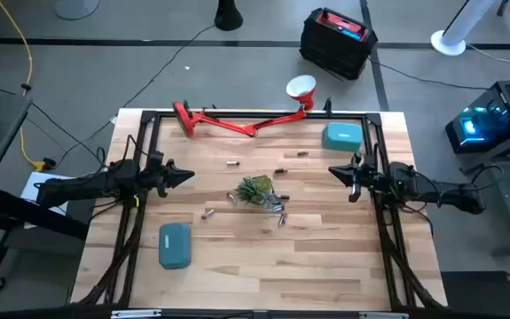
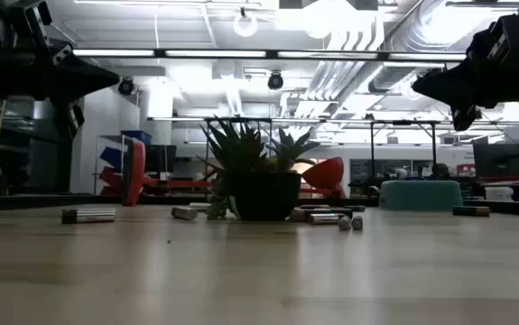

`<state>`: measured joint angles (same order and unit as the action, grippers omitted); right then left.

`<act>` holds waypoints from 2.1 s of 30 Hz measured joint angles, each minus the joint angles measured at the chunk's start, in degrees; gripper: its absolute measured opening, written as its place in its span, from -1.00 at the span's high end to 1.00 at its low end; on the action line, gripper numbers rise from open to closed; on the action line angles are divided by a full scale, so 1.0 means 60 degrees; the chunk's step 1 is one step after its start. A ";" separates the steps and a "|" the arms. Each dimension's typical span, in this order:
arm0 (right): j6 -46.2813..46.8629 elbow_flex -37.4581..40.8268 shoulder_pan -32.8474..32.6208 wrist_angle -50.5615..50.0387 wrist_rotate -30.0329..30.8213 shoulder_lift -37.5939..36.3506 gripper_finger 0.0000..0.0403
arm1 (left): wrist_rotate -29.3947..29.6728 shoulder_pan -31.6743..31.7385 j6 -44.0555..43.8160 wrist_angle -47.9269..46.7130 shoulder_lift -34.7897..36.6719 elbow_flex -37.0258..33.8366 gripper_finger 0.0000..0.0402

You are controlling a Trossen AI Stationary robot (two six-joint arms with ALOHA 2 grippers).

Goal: Sort batteries

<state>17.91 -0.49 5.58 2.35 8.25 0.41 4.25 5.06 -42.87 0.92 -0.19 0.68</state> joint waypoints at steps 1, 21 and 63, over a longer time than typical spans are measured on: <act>0.0000 0.0000 -0.0003 0.0000 0.0000 0.0000 1.00 | 0.0000 -0.0001 0.0000 -0.0001 -0.0003 0.0002 1.00; 0.0000 0.0000 0.0000 0.0000 0.0000 0.0001 1.00 | -0.0002 -0.0004 0.0002 0.0002 0.0000 0.0000 1.00; 0.0000 0.0000 0.0000 0.0000 0.0000 0.0001 1.00 | -0.0003 0.0000 0.0000 0.0002 0.0000 0.0002 1.00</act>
<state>17.91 -0.49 5.58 2.35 8.25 0.41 4.23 5.06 -42.87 0.93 -0.19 0.69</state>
